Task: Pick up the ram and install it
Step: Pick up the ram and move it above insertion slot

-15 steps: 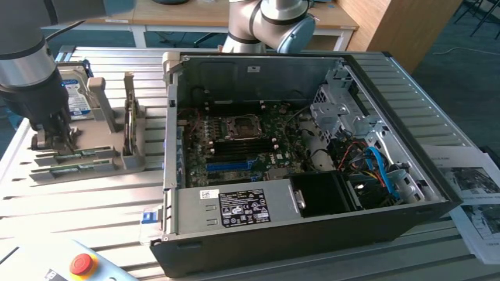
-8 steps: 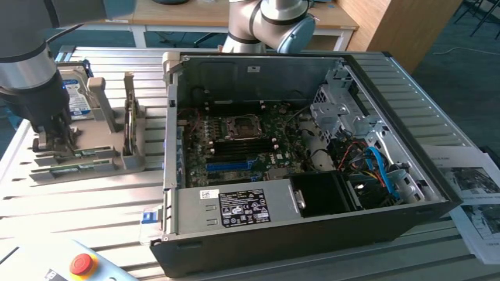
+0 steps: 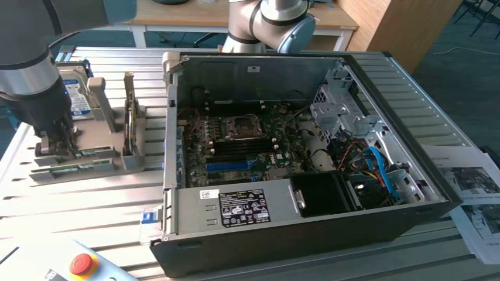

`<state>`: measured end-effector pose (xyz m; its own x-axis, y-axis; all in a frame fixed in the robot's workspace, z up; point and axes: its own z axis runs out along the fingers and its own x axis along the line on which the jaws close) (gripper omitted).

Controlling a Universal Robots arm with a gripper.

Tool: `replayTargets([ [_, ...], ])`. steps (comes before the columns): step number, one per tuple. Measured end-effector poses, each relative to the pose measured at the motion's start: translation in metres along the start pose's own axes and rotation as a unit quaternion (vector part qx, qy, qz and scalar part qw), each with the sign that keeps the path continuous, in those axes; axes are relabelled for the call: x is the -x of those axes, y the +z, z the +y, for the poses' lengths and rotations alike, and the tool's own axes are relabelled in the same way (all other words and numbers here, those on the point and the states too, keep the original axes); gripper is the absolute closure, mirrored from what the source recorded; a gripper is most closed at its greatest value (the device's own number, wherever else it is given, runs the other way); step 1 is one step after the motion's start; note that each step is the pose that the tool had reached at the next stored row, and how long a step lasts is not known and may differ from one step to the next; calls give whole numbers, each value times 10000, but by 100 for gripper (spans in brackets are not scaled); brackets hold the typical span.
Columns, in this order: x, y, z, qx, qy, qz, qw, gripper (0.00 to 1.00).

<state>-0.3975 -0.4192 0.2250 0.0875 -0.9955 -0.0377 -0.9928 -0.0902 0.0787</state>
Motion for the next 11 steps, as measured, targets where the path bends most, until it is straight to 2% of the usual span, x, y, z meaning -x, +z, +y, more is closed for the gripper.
replayTargets([
  [11, -8, 50, -4, 1, 0, 0, 10000, 76],
])
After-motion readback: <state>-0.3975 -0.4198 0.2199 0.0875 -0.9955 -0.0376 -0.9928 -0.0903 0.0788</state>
